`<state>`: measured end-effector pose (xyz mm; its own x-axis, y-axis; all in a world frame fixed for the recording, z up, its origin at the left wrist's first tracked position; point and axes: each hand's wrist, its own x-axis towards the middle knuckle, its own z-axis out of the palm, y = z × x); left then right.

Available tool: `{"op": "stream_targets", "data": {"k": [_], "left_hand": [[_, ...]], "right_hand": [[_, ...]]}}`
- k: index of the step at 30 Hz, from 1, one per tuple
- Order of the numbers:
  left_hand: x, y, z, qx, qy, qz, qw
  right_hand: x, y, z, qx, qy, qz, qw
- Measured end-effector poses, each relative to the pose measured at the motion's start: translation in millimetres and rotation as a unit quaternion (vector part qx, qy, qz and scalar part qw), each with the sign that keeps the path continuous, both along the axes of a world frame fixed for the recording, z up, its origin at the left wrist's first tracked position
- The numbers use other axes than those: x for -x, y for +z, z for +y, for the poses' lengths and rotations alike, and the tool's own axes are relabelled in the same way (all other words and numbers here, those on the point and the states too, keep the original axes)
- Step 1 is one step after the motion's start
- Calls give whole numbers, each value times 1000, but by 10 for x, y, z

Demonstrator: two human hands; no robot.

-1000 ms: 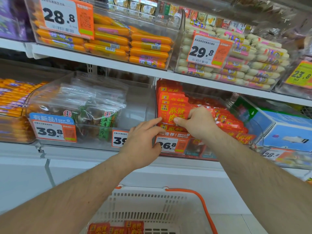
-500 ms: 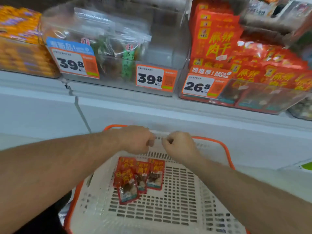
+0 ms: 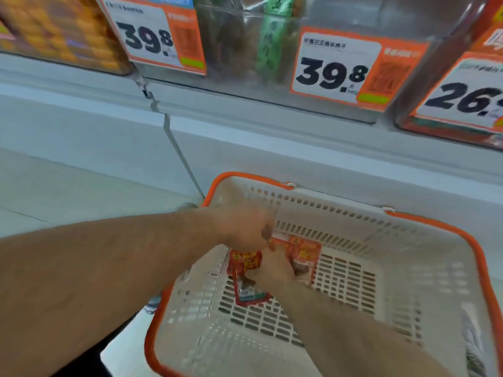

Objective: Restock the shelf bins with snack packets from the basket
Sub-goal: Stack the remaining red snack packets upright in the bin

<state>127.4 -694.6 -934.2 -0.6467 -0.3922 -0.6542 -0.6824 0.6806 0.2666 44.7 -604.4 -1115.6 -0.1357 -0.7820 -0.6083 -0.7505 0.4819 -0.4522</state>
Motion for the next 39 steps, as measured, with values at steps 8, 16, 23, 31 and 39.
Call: {"op": "stream_targets", "data": {"k": [8, 16, 23, 31, 39], "left_hand": [[95, -50, -156, -12, 30, -2, 999], [318, 329, -83, 52, 17, 10, 998], [483, 833, -41, 58, 34, 3, 998], [804, 1382, 70, -4, -16, 70, 997], [1093, 2008, 220, 100, -50, 304, 946]], "right_hand": [[-86, -202, -32, 30, 38, 113, 992], [334, 439, 71, 57, -64, -55, 995], [801, 1479, 180, 160, -59, -29, 985], [1257, 2647, 415, 274, -111, -61, 953], [1610, 3446, 690, 383, -236, -130, 884]]}}
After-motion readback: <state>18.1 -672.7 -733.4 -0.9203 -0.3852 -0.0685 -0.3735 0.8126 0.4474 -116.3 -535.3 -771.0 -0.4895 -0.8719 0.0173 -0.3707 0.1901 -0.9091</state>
